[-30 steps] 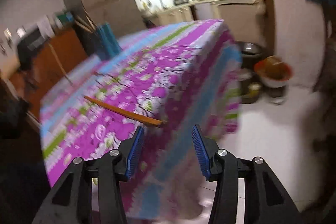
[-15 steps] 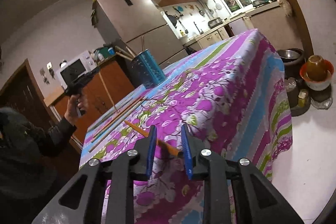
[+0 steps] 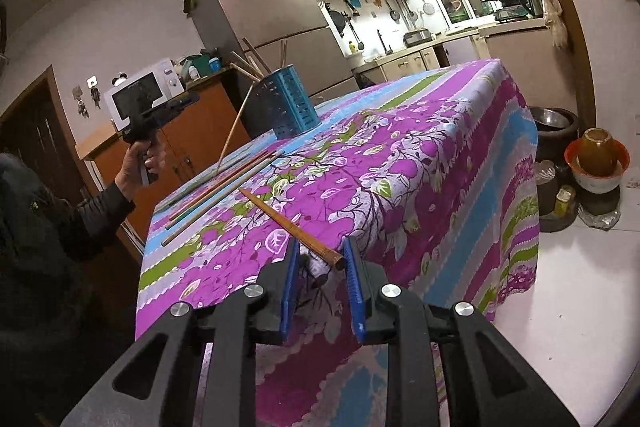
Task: Organize utensils
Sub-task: 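Close the right gripper on a chopstick while the left gripper approaches another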
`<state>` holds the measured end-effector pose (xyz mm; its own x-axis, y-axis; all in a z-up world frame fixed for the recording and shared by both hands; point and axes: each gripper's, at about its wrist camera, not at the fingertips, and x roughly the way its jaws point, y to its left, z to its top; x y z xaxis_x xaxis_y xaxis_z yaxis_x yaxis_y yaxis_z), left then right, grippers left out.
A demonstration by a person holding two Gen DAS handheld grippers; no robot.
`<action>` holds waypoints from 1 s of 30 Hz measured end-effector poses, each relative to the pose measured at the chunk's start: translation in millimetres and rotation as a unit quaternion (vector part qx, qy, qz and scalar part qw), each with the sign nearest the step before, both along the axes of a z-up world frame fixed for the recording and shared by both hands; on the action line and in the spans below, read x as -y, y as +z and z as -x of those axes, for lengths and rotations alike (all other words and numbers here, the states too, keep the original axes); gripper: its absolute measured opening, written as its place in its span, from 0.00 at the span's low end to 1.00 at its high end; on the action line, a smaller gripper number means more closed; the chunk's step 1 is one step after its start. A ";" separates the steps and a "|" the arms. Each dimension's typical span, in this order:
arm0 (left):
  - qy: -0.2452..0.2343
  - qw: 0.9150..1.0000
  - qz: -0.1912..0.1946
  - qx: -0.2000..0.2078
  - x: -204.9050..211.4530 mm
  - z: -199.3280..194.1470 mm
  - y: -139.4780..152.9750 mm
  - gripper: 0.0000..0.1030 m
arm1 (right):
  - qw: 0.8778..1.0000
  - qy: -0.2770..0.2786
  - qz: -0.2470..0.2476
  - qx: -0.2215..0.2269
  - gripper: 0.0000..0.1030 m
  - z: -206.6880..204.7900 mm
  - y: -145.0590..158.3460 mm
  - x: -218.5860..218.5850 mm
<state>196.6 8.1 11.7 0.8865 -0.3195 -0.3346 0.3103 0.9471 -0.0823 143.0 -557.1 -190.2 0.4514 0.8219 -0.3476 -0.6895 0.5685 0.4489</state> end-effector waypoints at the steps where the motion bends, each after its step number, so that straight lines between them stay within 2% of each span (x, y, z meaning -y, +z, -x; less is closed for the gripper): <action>1: -0.001 1.000 -0.002 0.000 1.6 0.0 -0.5 0.07 | 1.000 0.002 -0.006 -0.001 0.23 0.3 -0.8 1.3; 5: 0.002 1.000 0.002 -0.005 1.7 -2.7 -5.0 0.07 | 1.000 -0.001 -0.024 -0.001 0.23 3.9 -3.0 3.7; 7: 0.005 1.000 0.002 -0.007 2.0 -1.7 -8.0 0.07 | 0.999 -0.008 -0.031 -0.002 0.18 5.9 -3.2 5.0; 10: 0.014 1.000 0.000 -0.011 -2.1 1.1 -10.5 0.07 | 0.998 -0.011 -0.055 0.002 0.15 12.3 1.7 5.5; 18: 0.052 0.998 0.014 -0.013 -36.1 21.3 -7.1 0.07 | 0.998 -0.020 -0.051 0.030 0.08 35.4 23.2 -15.2; 25: 0.038 0.995 0.009 -0.088 -27.4 14.7 -49.2 0.09 | 0.999 -0.004 0.007 0.039 0.08 50.9 28.0 -52.4; 30: 0.019 0.994 0.005 -0.108 -17.0 15.7 -68.9 0.10 | 0.995 0.010 0.076 0.059 0.08 64.0 30.3 -82.6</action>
